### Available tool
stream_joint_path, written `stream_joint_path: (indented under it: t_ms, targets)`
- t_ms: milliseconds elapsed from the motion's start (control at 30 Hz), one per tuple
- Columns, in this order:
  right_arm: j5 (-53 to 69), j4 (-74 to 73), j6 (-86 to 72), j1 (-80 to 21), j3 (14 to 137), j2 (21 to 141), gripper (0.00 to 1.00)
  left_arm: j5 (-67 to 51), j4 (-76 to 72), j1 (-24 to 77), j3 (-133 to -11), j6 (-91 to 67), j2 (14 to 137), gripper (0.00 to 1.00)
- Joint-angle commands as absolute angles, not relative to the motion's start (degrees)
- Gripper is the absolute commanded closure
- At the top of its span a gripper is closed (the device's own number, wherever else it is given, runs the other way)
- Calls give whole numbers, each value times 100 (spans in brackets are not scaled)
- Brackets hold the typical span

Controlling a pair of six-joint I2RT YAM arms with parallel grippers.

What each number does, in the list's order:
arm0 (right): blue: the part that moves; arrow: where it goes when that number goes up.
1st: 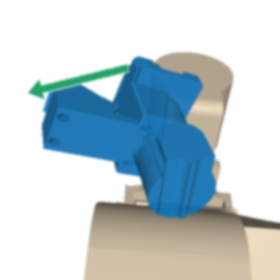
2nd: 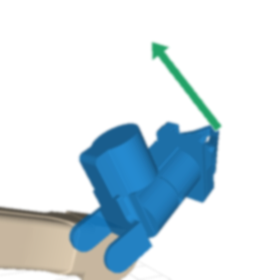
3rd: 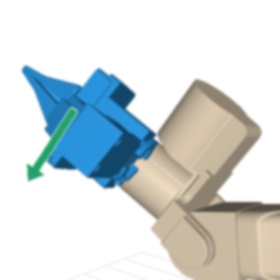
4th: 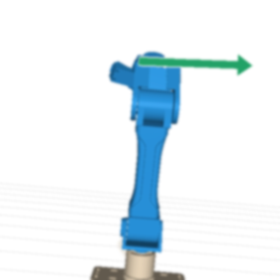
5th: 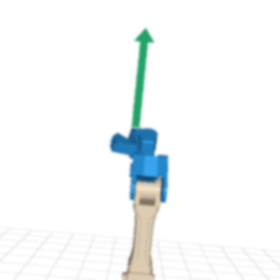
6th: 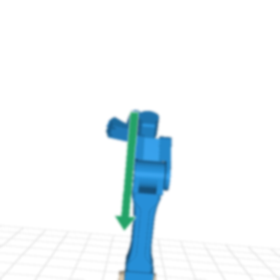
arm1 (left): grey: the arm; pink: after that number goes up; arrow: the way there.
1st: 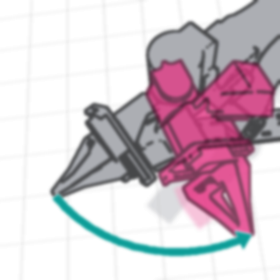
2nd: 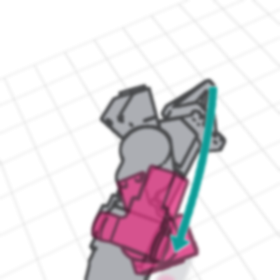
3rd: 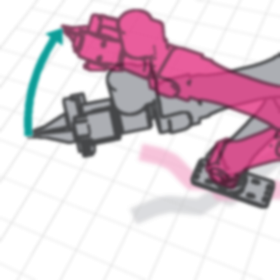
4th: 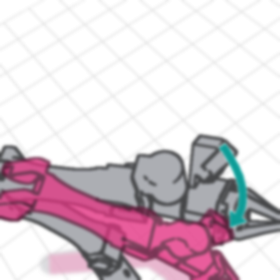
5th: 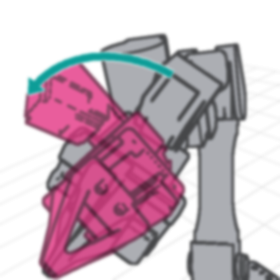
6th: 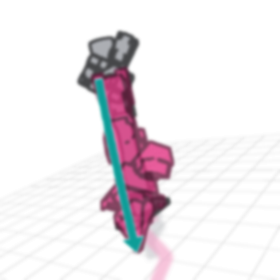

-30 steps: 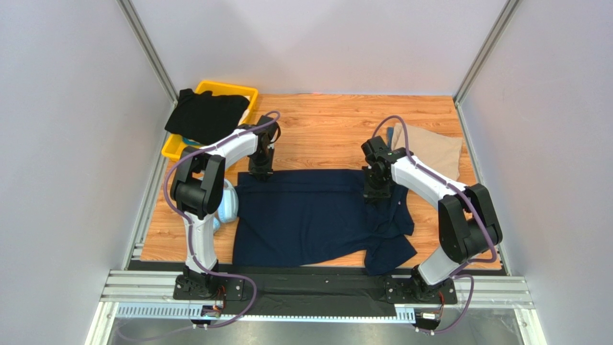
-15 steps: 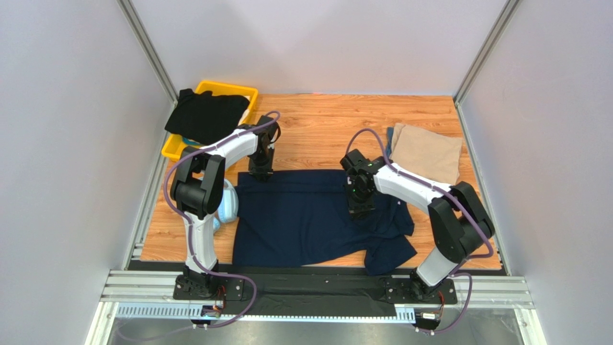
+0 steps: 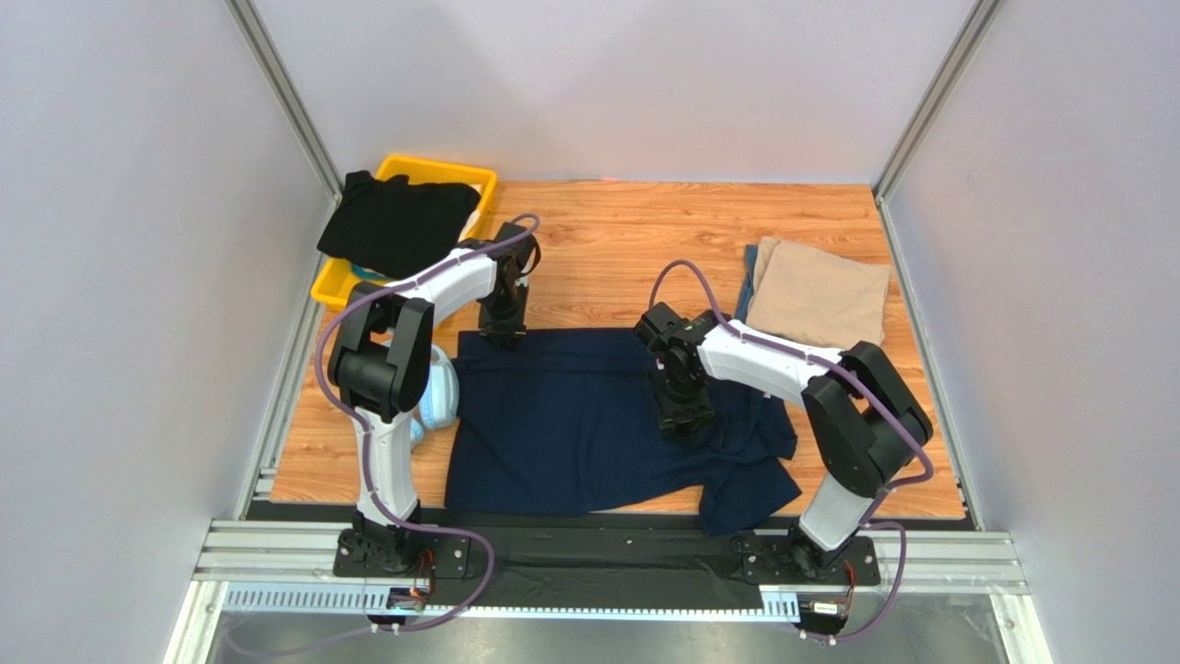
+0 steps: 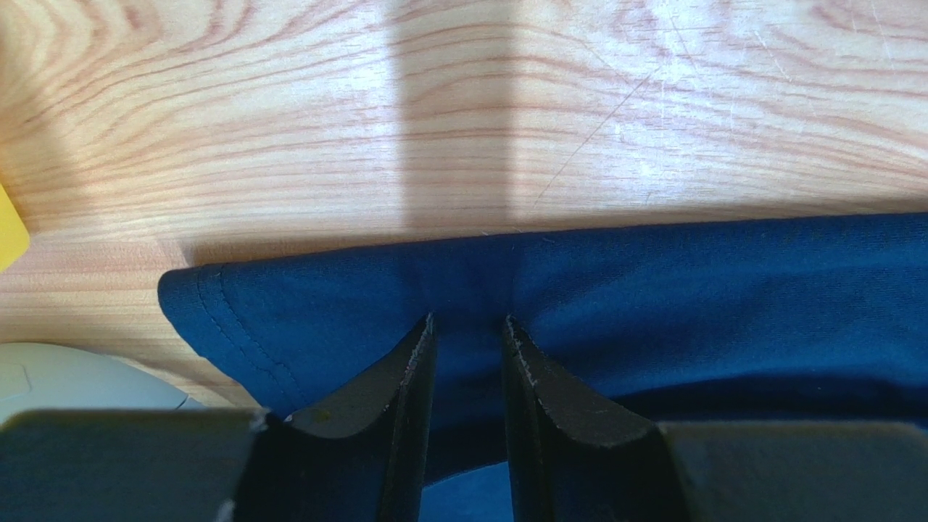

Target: Fold and stack the t-shirts

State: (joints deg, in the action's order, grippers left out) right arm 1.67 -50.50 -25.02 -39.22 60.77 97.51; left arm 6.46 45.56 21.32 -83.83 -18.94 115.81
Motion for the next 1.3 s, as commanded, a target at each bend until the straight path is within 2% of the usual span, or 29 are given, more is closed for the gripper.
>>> stream_joint_path:
  t_ms: [0, 233, 367, 567, 833, 933, 967, 1000, 1167, 1267]
  targets:
    - [-430, -5150, -2575, -3946, 6108, 9291, 56, 606, 4614, 2171, -8525, -1775, 11347, 65]
    - [-940, -5221, -2496, -3683, 6407, 8790, 56, 642, 4605, 2180, -8438, -1775, 11189, 64]
    - [-1362, -5081, -2303, -3122, 6635, 8701, 55, 624, 4466, 2232, -8332, -1740, 11048, 64]
    - [-1415, -4922, -2267, -2260, 7013, 9430, 56, 536, 4228, 2426, -8174, -1626, 11030, 64]
    - [-1529, -4834, -2452, -2215, 7251, 10388, 59, 404, 4184, 2452, -8174, -1749, 11355, 64]
    - [-1538, -4773, -2461, -2171, 7277, 10695, 67, 326, 4306, 2461, -8279, -1819, 11565, 81]
    - [-1495, -4764, -2478, -2093, 7286, 10783, 70, 308, 4324, 2461, -8305, -1828, 11610, 95]
    - [-1390, -4729, -2487, -2048, 7286, 10854, 74, 290, 4350, 2461, -8323, -1846, 11645, 100]
    - [-1143, -4492, -2628, -1610, 7268, 11179, 84, 307, 4473, 2461, -8402, -1846, 11856, 100]
    - [-985, -4438, -2707, -1337, 7356, 11372, 86, 422, 4623, 2461, -8490, -1863, 12058, 100]
